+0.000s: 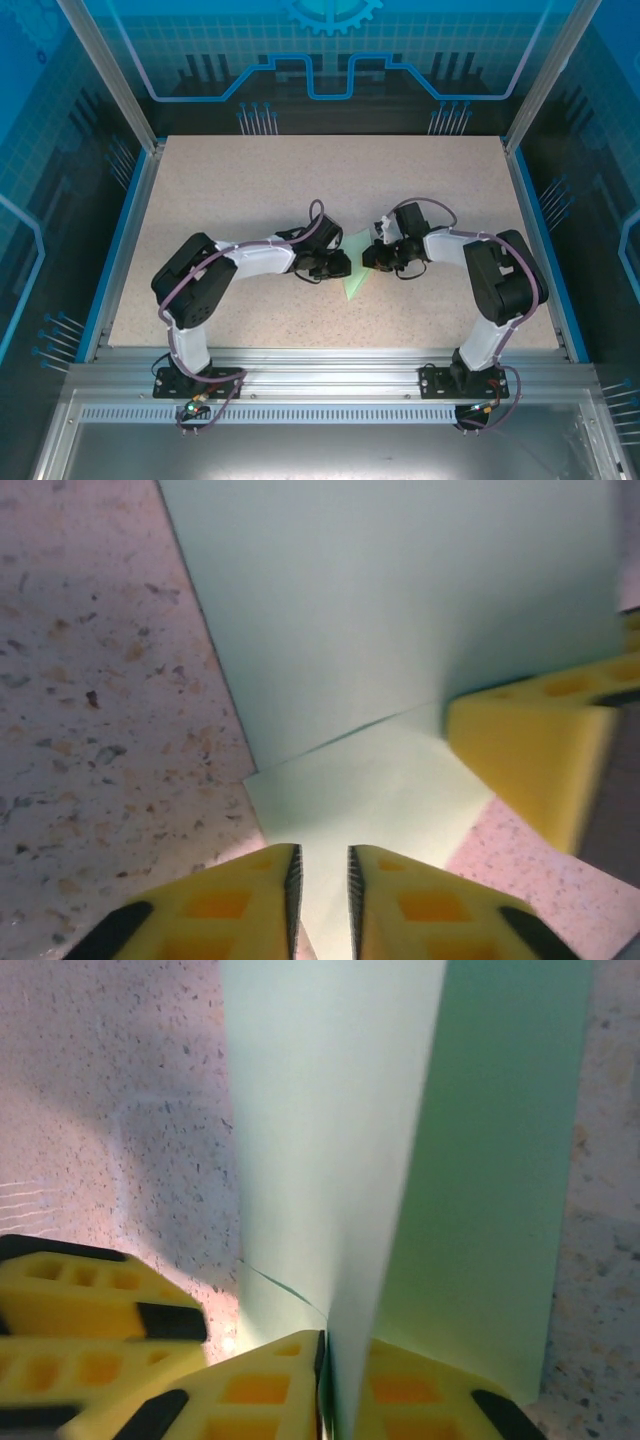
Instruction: Fold a paper plane with a square sheet of paper (pick it up from the middle)
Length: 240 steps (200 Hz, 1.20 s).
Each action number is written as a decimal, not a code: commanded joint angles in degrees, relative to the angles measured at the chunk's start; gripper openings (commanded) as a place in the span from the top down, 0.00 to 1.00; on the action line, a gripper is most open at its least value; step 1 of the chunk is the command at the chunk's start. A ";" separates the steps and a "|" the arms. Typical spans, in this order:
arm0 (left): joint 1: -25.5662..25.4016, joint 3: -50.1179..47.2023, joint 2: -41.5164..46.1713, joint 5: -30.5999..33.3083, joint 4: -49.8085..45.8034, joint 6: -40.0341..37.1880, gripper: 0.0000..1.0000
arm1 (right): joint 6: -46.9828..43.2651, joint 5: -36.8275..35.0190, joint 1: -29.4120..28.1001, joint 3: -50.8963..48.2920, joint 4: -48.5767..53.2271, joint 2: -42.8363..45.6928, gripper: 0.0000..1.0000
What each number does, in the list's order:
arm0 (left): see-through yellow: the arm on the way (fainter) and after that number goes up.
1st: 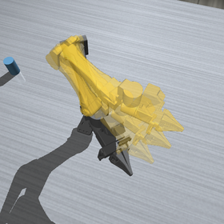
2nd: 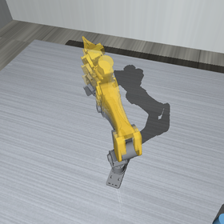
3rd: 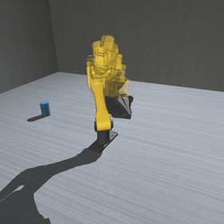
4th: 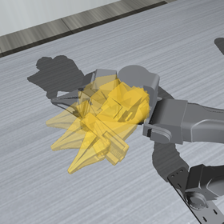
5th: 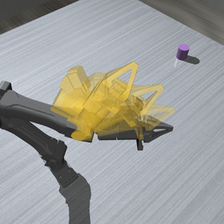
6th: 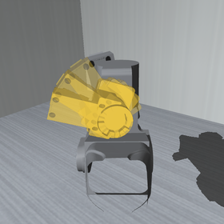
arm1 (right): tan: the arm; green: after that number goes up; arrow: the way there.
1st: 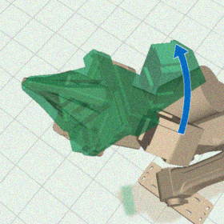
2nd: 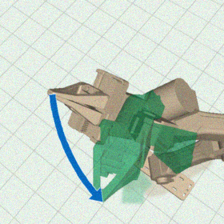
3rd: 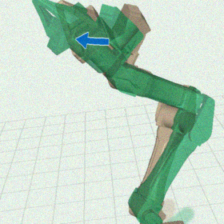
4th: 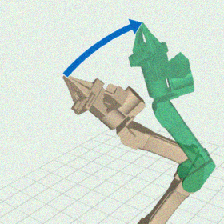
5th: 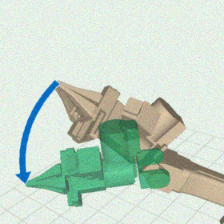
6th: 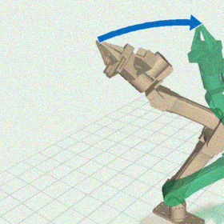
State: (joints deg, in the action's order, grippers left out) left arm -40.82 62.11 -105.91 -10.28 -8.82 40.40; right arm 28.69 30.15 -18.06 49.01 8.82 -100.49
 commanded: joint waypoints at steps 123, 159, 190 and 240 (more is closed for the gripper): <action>-15.87 -0.41 5.92 23.85 -8.65 -5.44 0.57 | 20.66 -5.55 -5.03 -3.88 -1.05 7.11 0.90; -18.70 2.56 2.52 31.52 -11.80 -4.83 0.57 | 21.55 -5.50 -5.06 -3.28 -1.34 6.19 0.90; -20.06 3.61 1.10 35.12 -13.05 -2.52 0.57 | 21.79 -5.41 -5.19 -2.70 -1.26 5.36 0.89; -21.21 5.52 -1.78 38.38 -13.90 -0.28 0.58 | 21.23 -5.15 -5.17 -1.75 -0.47 4.98 0.88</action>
State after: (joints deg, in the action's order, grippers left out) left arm -61.36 65.47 -105.60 23.94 -20.53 37.80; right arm 49.56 24.60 -22.26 45.98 7.68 -94.52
